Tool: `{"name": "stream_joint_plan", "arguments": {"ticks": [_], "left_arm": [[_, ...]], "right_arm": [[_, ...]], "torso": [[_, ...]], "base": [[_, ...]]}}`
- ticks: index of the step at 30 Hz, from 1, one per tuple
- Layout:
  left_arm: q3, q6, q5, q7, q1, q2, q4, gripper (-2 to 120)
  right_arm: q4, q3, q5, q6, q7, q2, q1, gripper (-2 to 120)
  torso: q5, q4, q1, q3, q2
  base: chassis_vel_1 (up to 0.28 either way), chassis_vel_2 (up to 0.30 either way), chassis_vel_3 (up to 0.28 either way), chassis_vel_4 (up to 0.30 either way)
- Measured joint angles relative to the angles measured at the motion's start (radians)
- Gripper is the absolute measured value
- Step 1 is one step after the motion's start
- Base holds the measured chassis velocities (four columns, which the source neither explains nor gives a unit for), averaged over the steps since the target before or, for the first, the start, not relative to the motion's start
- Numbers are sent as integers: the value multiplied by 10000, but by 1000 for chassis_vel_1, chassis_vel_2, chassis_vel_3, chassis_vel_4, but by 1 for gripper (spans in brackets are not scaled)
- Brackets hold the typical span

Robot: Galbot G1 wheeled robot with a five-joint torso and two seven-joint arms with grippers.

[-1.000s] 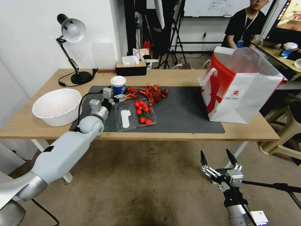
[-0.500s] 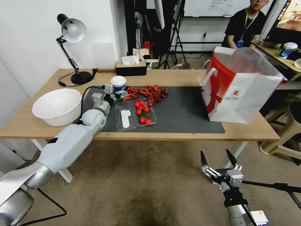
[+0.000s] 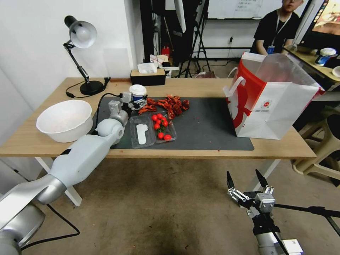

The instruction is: Pick up the trash from the table and place it into the takeout bag.

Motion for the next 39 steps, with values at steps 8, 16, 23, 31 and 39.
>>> {"name": "stream_joint_plan", "arguments": {"ticks": [8, 16, 23, 31, 39], "left_arm": [[25, -128, -16, 83, -37, 33, 147, 47], [-161, -667, -36, 250, 27, 73, -70, 32], [-207, -1327, -71, 616, -109, 190, -560, 17], [595, -1524, -292, 1073, -1208, -291, -917, 1], [1537, -1500, -683, 1362, -2425, -1132, -868, 1]], "right_arm": [[21, 12, -23, 58, -25, -1, -69, 100], [26, -19, -83, 59, -29, 43, -80, 100], [61, -24, -124, 84, -40, 48, -110, 100], [193, -17, -164, 84, -37, 48, -164, 100], [260, 35, -164, 86, -25, 53, -231, 100]], "torso": [[0, 0, 0, 0, 0], [0, -1, 0, 0, 0], [0, 2, 0, 0, 0], [4, 0, 0, 0, 0], [4, -4, 0, 0, 0]], "base": [[0, 0, 0, 0], [0, 0, 0, 0], [0, 0, 0, 0], [0, 0, 0, 0], [0, 0, 0, 0]]}}
